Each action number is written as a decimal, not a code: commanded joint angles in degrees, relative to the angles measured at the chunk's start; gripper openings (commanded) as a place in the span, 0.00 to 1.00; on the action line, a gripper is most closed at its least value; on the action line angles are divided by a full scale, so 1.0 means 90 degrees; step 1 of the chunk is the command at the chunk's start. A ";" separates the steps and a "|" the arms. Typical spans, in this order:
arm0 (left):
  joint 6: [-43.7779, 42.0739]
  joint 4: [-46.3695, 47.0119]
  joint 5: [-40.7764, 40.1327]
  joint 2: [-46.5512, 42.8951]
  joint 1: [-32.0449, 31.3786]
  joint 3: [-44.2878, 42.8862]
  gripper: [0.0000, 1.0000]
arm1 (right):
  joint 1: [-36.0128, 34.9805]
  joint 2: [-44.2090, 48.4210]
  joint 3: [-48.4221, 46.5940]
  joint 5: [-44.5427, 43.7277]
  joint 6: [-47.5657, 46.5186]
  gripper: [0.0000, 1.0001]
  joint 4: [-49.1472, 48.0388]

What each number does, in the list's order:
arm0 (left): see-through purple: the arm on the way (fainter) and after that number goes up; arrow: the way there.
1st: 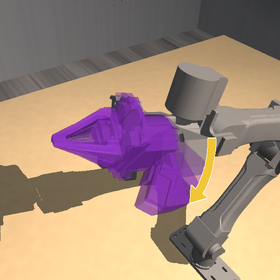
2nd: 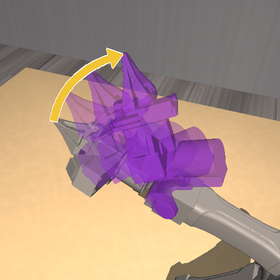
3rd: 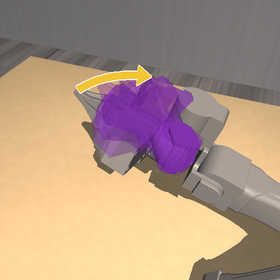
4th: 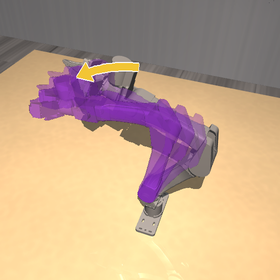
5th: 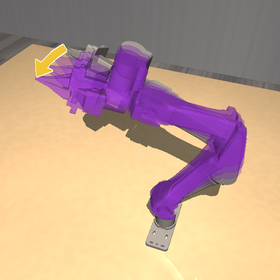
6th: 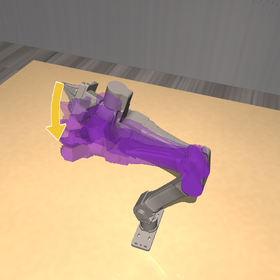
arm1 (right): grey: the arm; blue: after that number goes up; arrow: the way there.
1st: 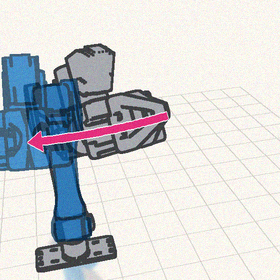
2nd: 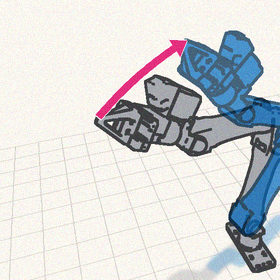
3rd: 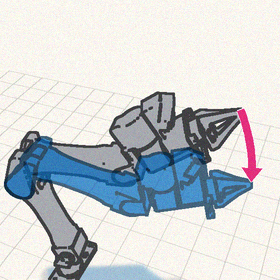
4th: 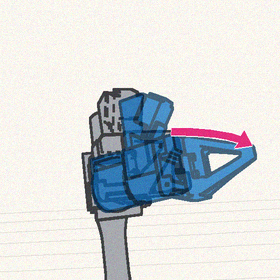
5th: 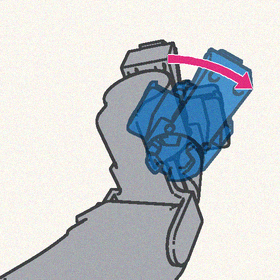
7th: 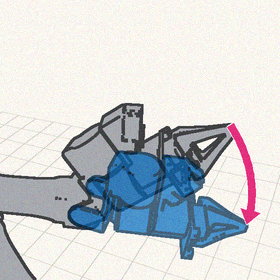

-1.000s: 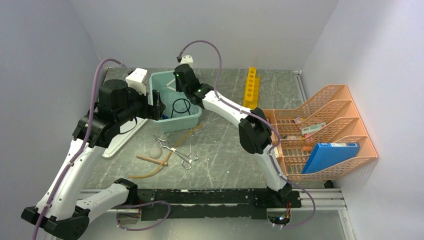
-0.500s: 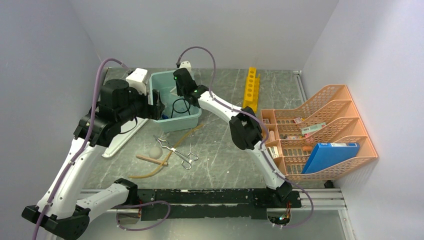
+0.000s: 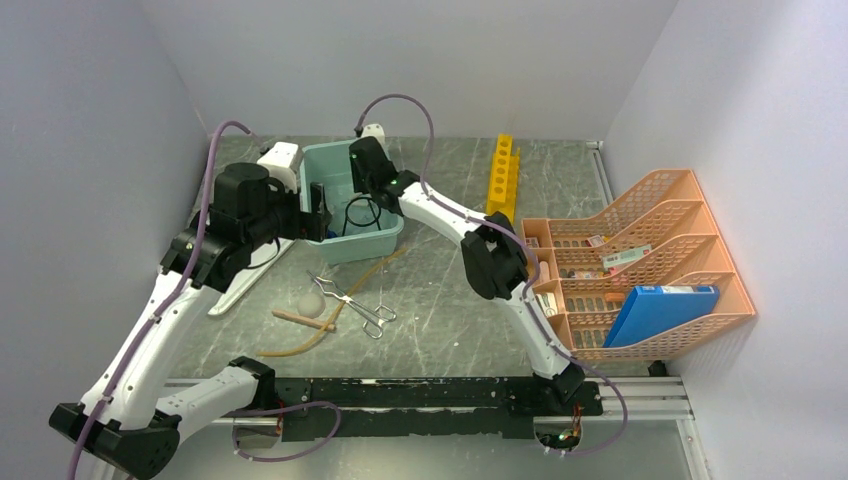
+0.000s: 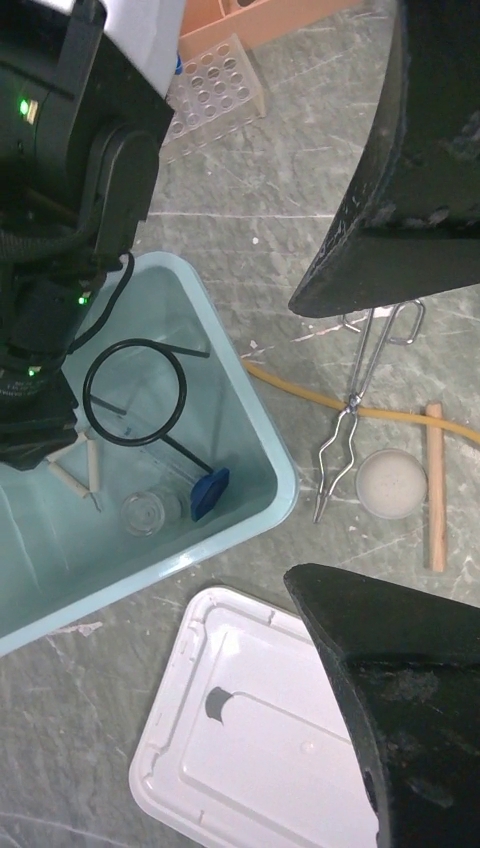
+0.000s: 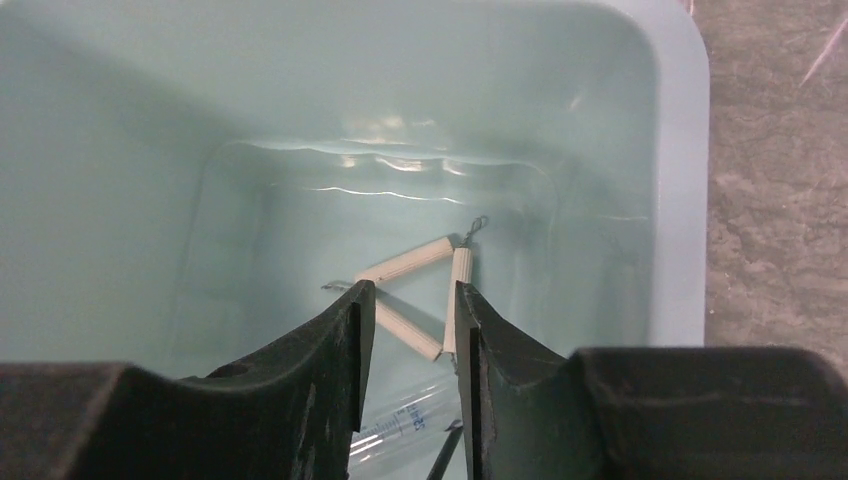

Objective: Organize the chemistry lab equipment
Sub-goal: Place the chemistry item in the storage box, then pick up the chemistry item at the center of the board.

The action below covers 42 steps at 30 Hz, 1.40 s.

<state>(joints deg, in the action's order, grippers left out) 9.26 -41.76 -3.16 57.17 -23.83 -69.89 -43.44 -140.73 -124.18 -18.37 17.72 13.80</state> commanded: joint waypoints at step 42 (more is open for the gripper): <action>0.0497 0.0457 -0.0416 0.0123 0.0031 0.0408 0.91 | -0.0480 0.7806 0.9245 0.4318 0.0123 0.58 -0.3356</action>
<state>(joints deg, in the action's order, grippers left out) 14.37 -38.37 -7.79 59.92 -23.77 -64.82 -46.00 -71.77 -44.34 16.71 20.84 -10.92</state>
